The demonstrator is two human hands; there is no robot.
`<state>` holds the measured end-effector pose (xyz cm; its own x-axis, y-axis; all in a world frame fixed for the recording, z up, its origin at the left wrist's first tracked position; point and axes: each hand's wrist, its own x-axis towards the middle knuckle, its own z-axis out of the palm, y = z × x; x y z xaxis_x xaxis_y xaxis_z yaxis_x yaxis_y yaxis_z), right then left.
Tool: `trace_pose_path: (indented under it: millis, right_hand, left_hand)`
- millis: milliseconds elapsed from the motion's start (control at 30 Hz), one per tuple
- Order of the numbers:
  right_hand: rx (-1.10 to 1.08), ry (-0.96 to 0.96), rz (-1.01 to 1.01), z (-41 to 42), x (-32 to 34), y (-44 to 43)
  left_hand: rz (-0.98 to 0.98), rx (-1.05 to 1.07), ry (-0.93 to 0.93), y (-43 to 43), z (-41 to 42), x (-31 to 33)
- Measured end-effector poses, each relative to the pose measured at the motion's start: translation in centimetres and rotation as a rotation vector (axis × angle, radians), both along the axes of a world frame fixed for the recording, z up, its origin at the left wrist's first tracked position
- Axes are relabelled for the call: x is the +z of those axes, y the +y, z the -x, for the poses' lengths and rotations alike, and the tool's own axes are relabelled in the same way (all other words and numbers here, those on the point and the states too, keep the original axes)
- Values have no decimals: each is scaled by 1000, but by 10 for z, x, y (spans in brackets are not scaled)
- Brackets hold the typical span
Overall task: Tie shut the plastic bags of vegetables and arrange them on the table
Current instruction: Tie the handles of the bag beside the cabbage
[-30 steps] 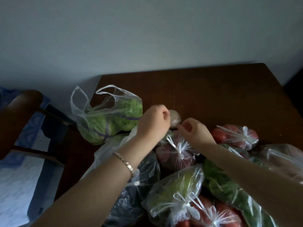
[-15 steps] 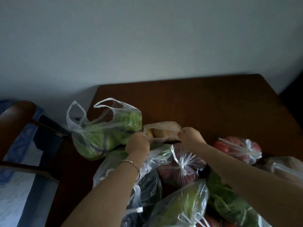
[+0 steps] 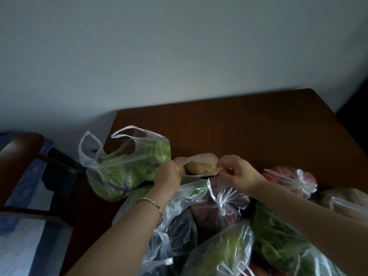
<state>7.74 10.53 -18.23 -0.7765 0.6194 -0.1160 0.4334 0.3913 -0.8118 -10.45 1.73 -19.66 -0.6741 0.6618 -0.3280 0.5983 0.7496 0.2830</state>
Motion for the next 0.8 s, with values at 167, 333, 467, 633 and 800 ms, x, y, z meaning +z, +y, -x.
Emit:
trace_pose_path:
  millis: [167, 333, 467, 633, 800]
  right_hand:
    - [96, -199, -535, -13, -8, 6]
    - [16, -67, -657, -18, -8, 17]
    - [-110, 99, -457, -9, -13, 14]
    - [-405, 266, 134, 26, -12, 10]
    - [-406, 364, 593, 58, -15, 16]
  left_hand:
    - [79, -76, -51, -10, 2, 11]
    - [9, -13, -145, -7, 8, 37]
    - [-329, 257, -480, 6, 9, 51]
    - [-561, 228, -595, 8, -5, 39]
    - [-667, 139, -684, 7, -7, 12]
